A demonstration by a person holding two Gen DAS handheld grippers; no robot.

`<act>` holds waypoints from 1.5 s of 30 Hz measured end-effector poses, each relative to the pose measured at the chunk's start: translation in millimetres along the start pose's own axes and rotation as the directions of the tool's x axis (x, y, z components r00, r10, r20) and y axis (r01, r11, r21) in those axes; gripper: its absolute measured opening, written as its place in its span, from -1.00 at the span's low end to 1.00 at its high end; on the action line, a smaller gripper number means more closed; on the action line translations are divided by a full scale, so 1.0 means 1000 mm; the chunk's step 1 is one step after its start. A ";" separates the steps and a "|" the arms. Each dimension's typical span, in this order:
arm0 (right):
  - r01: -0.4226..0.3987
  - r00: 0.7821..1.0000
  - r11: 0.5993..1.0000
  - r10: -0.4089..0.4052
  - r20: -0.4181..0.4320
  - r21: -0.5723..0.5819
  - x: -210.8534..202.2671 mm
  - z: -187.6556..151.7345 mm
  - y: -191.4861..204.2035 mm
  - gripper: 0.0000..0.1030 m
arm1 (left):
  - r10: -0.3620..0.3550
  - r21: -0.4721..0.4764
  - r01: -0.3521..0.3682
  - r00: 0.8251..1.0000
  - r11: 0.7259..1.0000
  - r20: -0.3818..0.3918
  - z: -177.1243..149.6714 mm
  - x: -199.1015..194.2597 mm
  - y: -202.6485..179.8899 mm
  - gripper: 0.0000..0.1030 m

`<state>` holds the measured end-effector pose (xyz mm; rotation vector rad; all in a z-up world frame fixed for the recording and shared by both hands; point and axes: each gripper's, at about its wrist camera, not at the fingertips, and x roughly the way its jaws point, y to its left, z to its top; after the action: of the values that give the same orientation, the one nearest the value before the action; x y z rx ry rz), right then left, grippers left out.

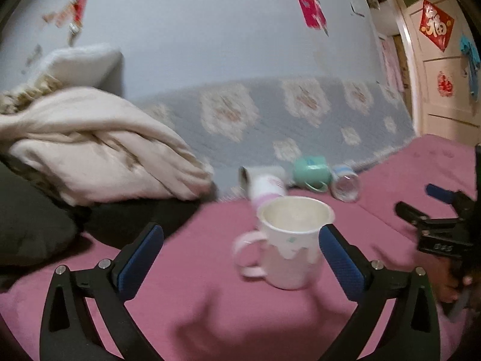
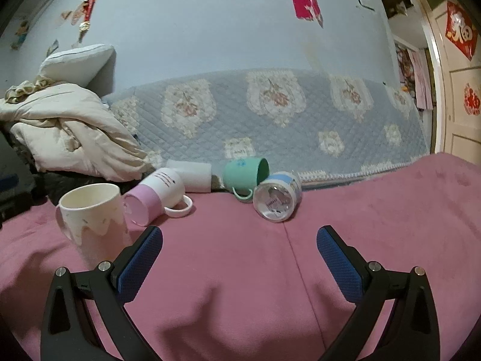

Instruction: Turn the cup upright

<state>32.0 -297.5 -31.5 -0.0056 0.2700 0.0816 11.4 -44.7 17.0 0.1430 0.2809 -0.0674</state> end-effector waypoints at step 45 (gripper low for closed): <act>-0.011 1.000 1.000 0.010 0.029 0.017 -0.006 0.000 -0.010 1.00 | 0.074 -0.086 -0.068 0.994 0.994 0.075 -0.028 -0.013 0.018 1.00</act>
<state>26.7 -308.1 -29.6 0.0136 0.2419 0.0897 -6.9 -22.2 -4.2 0.0673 0.1996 0.0094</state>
